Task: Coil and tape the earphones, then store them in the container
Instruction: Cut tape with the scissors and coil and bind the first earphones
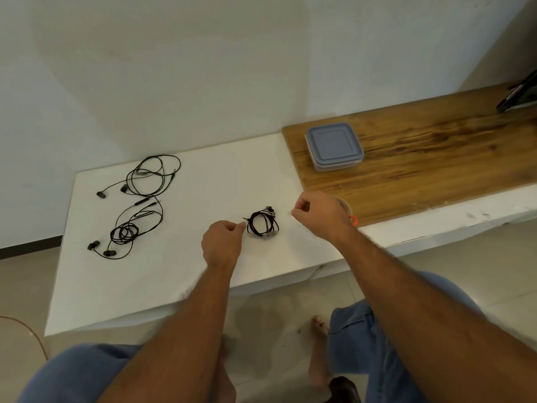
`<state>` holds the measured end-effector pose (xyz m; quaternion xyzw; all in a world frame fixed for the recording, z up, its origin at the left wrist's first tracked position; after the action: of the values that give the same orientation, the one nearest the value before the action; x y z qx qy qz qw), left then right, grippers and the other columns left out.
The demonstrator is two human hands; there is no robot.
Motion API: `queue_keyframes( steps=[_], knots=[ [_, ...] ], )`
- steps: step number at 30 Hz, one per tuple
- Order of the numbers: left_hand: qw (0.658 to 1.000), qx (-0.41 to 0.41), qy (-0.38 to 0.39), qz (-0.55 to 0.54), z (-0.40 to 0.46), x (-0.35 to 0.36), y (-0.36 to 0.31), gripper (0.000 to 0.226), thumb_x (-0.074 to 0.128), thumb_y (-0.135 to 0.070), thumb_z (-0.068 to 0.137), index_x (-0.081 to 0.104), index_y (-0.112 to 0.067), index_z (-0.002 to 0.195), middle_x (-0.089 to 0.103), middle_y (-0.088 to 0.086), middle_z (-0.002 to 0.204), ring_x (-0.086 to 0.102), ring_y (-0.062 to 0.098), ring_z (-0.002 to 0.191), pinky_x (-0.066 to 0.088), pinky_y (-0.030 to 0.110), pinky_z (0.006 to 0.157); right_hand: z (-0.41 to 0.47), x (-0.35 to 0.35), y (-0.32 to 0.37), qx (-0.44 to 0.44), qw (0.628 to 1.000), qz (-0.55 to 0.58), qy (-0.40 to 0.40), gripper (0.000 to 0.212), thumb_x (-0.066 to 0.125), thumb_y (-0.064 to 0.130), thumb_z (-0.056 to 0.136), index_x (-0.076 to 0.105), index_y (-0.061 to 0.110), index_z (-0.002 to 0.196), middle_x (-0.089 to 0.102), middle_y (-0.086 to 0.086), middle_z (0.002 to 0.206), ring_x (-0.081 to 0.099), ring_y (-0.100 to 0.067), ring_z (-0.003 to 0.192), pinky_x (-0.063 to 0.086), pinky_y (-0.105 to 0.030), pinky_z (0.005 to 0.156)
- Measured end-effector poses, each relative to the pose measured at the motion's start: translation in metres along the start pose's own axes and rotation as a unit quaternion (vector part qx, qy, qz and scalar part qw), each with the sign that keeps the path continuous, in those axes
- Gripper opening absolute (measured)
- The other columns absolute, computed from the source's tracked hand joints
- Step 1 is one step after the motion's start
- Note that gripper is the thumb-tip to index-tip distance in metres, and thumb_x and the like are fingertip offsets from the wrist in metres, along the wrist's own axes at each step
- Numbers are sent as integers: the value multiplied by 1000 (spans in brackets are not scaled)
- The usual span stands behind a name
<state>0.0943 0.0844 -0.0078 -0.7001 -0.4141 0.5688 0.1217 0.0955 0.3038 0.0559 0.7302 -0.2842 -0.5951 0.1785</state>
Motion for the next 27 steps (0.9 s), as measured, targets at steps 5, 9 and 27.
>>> queue_keyframes(
  steps=[5,9,27],
  knots=[
    [998,23,4,63,7,10,-13,36,62,-53,86,71,-19,94,71,-2,89,65,20,87,49,28,69,3,8,-1,-29,998,-50,7,9,62,28,87,66,21,82,63,11,78,59,-11,76,52,-33,67],
    [987,105,5,120,23,14,-26,40,66,-43,88,65,-21,121,62,4,118,61,23,107,47,33,83,8,11,0,-47,996,-67,16,11,60,26,88,67,17,85,61,10,77,57,-11,75,43,-27,60],
    [888,232,5,397,41,35,-38,19,52,-23,94,69,-25,100,66,-3,90,54,21,94,36,30,68,33,32,11,-89,990,-107,20,10,57,23,88,65,19,83,66,4,81,60,-15,78,52,-35,67]
  ],
)
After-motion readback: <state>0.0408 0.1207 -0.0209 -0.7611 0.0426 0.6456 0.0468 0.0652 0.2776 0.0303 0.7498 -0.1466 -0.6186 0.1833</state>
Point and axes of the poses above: each hand's wrist, its own z-axis towards the middle knuckle, its own x-axis out of the palm, y = z × x, the point moved 2 cm from there along z, towards the middle knuckle
